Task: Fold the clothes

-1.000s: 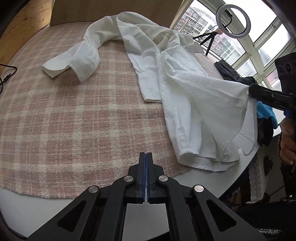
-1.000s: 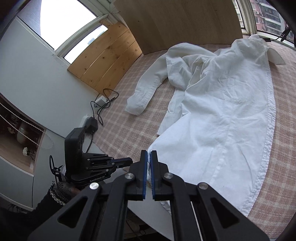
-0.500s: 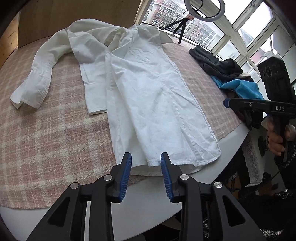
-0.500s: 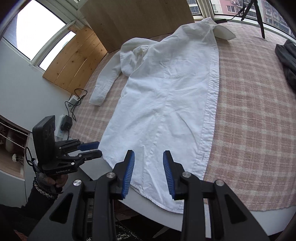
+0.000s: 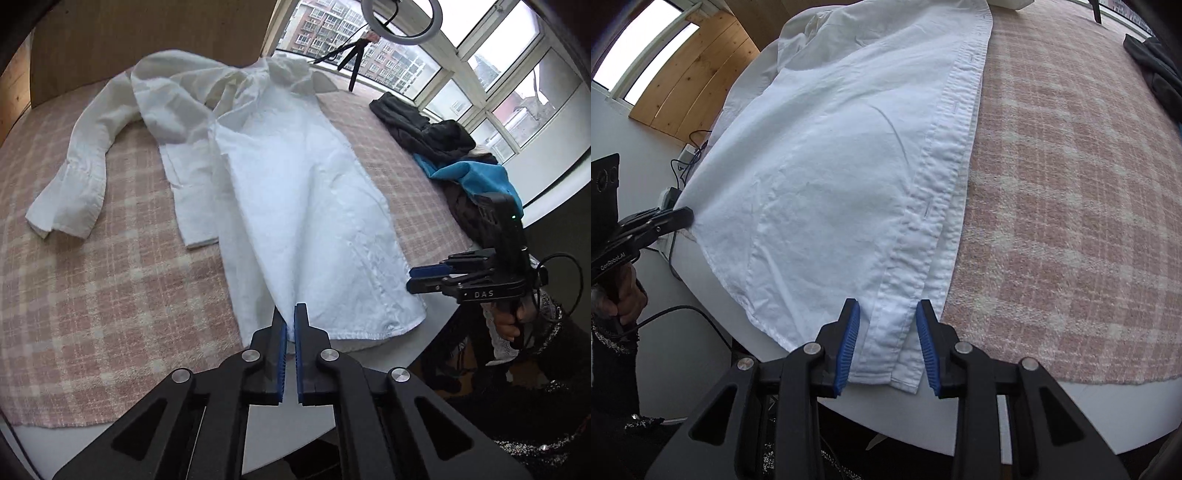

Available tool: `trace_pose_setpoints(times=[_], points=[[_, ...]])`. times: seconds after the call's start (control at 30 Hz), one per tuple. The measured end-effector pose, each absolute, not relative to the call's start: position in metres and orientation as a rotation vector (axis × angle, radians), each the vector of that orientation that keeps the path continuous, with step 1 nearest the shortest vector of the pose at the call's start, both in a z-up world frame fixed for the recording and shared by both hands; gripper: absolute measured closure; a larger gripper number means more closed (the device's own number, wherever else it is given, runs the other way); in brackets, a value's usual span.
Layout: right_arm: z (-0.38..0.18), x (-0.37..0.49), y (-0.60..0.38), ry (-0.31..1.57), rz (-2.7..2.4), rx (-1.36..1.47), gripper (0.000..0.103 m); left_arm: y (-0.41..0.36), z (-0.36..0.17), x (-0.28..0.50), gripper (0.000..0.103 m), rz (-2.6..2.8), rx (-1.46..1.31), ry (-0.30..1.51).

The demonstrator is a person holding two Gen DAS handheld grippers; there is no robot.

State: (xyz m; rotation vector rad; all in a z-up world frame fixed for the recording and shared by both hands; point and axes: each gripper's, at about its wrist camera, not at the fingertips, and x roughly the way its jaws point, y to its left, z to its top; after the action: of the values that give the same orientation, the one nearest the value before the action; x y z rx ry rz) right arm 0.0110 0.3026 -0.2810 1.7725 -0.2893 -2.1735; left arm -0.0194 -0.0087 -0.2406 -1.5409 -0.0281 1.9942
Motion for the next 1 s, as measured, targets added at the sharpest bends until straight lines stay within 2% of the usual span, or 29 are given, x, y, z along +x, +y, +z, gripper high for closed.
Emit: trace_pose_setpoints(times=[0.07, 0.13, 0.27, 0.33, 0.4, 0.53, 0.73, 0.8, 0.9, 1.0], points=[[-0.276, 0.01, 0.308, -0.276, -2.186, 1.774, 0.071, -0.008, -0.245, -0.014, 0.085, 1.996, -1.571, 0.009], [-0.262, 0.005, 0.322, -0.293, -2.221, 1.742, 0.071, -0.007, -0.247, -0.008, 0.08, 2.005, -1.587, 0.05], [-0.233, -0.016, 0.359, -0.375, -2.283, 1.665, 0.071, 0.003, -0.22, 0.003, 0.072, 2.079, -1.506, 0.056], [-0.219, -0.034, 0.373, -0.357, -2.313, 1.63, 0.071, 0.019, -0.209, 0.01, 0.067, 2.077, -1.459, 0.061], [-0.204, -0.052, 0.383, -0.318, -2.337, 1.589, 0.071, 0.039, -0.203, 0.017, 0.067, 2.056, -1.423, 0.061], [-0.216, -0.09, 0.367, -0.203, -2.24, 1.562, 0.071, 0.1, -0.209, 0.023, 0.067, 2.043, -1.383, 0.05], [-0.236, -0.147, 0.343, -0.041, -2.083, 1.517, 0.071, 0.166, -0.252, 0.012, 0.067, 2.088, -1.504, -0.012], [-0.243, -0.166, 0.335, 0.01, -2.029, 1.501, 0.071, 0.167, -0.269, 0.013, 0.067, 2.12, -1.601, -0.036], [-0.275, -0.169, 0.315, 0.142, -1.912, 1.561, 0.072, 0.164, -0.265, 0.027, 0.066, 2.191, -1.647, -0.131], [-0.267, -0.159, 0.313, 0.33, -1.864, 1.499, 0.071, 0.164, -0.253, 0.042, 0.066, 2.251, -1.677, -0.197]])
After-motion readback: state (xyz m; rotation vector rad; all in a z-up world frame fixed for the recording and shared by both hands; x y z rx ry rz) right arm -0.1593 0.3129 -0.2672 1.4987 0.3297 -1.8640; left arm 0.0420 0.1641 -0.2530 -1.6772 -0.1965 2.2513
